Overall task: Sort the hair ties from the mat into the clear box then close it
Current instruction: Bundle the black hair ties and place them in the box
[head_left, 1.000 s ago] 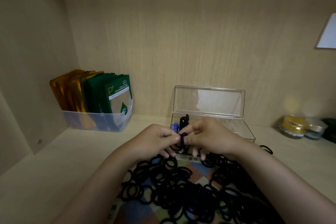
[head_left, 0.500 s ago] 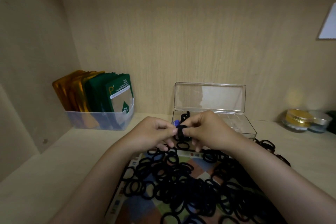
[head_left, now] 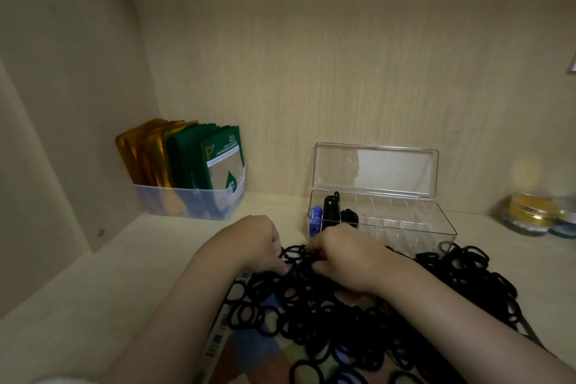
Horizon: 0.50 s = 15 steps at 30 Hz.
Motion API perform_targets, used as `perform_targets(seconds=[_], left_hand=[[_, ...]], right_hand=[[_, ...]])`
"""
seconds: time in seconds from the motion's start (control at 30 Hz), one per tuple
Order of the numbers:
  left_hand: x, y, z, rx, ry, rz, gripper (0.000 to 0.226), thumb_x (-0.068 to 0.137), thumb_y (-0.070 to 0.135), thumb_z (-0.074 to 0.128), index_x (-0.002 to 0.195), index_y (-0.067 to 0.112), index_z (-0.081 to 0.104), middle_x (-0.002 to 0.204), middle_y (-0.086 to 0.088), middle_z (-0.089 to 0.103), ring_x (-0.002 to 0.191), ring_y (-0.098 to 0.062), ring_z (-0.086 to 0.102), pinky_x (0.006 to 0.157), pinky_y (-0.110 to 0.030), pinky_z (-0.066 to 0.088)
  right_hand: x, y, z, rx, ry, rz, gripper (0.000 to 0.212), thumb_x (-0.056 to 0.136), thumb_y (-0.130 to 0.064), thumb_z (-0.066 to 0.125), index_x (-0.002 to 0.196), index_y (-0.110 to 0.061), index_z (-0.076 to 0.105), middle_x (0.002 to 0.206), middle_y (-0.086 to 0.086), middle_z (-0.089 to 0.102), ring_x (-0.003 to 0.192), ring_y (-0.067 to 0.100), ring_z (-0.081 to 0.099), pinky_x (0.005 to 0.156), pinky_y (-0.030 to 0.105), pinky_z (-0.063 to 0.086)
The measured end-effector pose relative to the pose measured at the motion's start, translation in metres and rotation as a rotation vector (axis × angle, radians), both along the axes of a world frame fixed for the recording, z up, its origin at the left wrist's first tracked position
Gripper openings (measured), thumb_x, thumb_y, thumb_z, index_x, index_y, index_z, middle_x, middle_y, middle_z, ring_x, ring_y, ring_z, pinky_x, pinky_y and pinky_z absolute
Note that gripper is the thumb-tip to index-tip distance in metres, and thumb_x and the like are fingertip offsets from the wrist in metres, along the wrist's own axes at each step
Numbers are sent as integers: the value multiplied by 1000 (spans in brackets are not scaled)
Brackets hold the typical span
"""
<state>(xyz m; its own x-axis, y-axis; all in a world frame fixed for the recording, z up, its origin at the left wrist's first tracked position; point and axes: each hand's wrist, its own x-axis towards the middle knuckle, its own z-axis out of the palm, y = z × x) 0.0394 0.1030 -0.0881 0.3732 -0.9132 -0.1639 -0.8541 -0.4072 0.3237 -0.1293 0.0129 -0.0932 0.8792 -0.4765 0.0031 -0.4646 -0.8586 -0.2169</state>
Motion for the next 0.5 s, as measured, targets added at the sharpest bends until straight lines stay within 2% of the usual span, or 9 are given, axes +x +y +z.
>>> perform_targets(seconds=[0.07,0.13,0.27,0.33,0.4,0.47,0.5], left_hand=[[0,-1,-3,-12,-7,-24,14,73,34,82,75,24,72,92,4,74,87,-14,68,84,-31,57],[1,0,-5,-13,0,-55,8,77,28,76,72,27,70,93,4,74,88,-15,68,86,-31,57],[10,0,-3,-131,67,-51,9,91,28,65,82,25,64,90,3,70,83,-13,63,71,-25,49],[14,-2,-2,-253,90,-20,10,95,28,61,87,22,62,92,-1,70,80,-15,61,65,-26,45],[15,-4,-4,-327,237,-14,10,96,26,62,86,23,63,89,-3,73,73,-14,64,66,-27,48],[14,-5,-9,-299,401,-63,7,95,21,63,92,21,69,87,-5,76,67,-9,64,65,-23,50],[15,-6,-12,-270,391,-95,8,94,20,65,98,21,72,87,-1,75,69,-5,64,65,-16,49]], right_hand=[[4,-1,-3,-19,-21,-18,16,85,-25,60,92,-17,73,82,2,68,83,22,64,74,40,57],[8,-1,-5,-1,-51,-27,20,84,-23,61,97,-21,75,92,1,72,90,20,66,79,39,57],[9,-3,-5,18,-41,16,15,83,-18,59,91,-13,72,99,4,65,94,20,61,84,38,53],[2,-9,1,67,-71,28,14,85,-17,61,93,-16,72,99,-3,65,93,14,61,86,31,51],[-6,-15,11,238,-143,1,16,88,-12,61,88,-23,72,82,-10,68,77,8,63,76,24,50],[-15,-19,22,509,-185,-17,20,93,-6,60,85,-20,71,67,-2,68,59,13,60,60,24,49],[-20,-20,28,615,-185,-18,18,95,-5,60,87,-17,71,65,5,67,53,16,58,54,23,49]])
